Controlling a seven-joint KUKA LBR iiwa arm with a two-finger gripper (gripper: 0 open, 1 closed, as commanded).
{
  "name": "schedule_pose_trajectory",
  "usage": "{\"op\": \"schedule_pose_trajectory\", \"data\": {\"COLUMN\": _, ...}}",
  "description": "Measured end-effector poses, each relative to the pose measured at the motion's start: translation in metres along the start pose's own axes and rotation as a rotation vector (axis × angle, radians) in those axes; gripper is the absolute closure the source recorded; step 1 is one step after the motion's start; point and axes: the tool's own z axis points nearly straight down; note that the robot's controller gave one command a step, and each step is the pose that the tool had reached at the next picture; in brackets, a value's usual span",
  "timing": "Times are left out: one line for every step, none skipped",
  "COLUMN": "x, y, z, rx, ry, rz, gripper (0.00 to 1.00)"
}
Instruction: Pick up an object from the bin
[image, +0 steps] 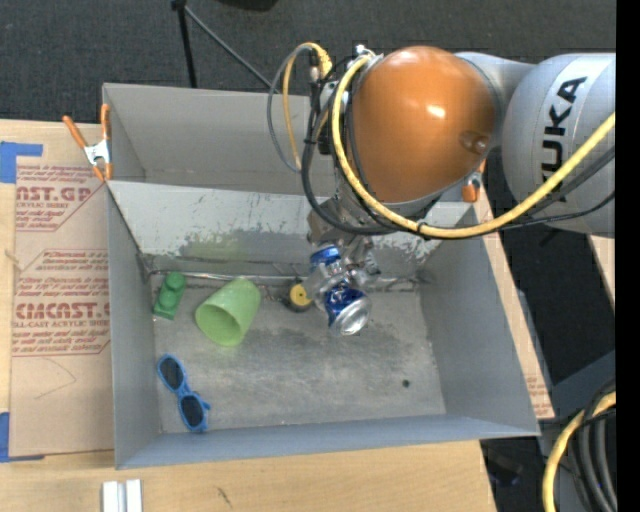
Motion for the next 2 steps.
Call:
{"op": "schedule_pose_trajectory", "data": {"x": 0.045, "y": 0.007, "z": 0.073, "rx": -0.005, "ry": -0.001, "rz": 0.115, "gripper": 1.0}}
{"op": "schedule_pose_trajectory", "data": {"x": 0.035, "y": 0.032, "z": -0.028, "rx": 0.01, "ry": 0.0, "rz": 0.165, "gripper": 1.0}}
